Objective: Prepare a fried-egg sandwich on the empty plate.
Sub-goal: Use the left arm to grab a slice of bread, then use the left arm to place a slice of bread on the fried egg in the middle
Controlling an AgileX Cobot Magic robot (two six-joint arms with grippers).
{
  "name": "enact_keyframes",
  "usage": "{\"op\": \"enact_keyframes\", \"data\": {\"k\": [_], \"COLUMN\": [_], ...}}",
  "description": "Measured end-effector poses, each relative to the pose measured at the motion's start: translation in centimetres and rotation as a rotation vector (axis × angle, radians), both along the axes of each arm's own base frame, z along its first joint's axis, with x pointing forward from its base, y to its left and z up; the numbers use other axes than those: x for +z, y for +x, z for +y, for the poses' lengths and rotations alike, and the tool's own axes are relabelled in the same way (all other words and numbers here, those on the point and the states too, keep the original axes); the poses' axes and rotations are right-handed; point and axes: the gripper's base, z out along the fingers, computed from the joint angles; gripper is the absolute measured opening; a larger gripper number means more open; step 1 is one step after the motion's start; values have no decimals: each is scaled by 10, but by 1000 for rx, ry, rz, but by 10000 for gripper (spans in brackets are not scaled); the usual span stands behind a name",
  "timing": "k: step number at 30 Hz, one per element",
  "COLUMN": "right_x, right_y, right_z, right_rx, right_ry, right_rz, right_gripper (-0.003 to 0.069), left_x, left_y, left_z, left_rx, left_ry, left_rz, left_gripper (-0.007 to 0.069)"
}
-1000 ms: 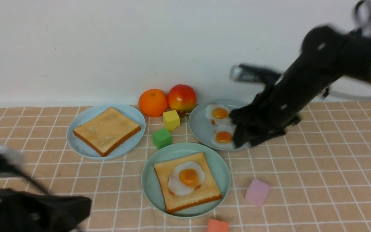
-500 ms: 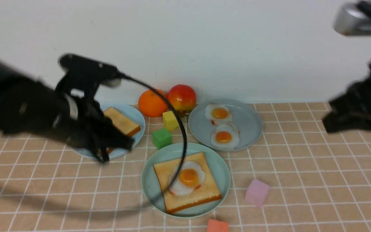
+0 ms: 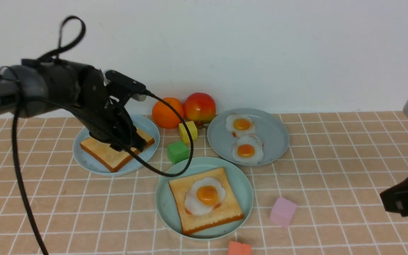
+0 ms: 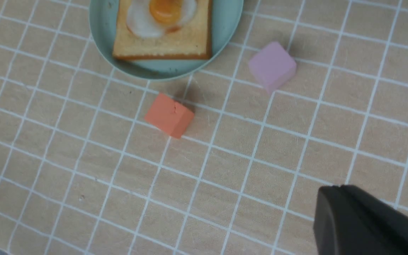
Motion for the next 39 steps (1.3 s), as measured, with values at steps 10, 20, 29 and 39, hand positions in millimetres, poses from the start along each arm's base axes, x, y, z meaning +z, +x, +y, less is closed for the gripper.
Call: {"op": "enact_keyframes", "data": {"k": [10,20,29,39], "right_x": [1,0,5,29], "right_y": [0,-1,-8,-50], "right_z": [1,2,0,-18], "right_rx": [-1,2,4,7], "right_ry": [11,26,31,31], "right_rz": [-4,11,-9,-168], "right_gripper": [6,13,19,22], "left_x": [-40,-40,42,83], "left_y": [15,17,-8,-110], "left_z": [-1,-3,-3,-108], "left_rx": [-51,-61,-51,-414], "left_ry": [57,67,40,11], "left_rz": [-23,-24,-113,-125], "left_gripper": [458,195,17,17]}}
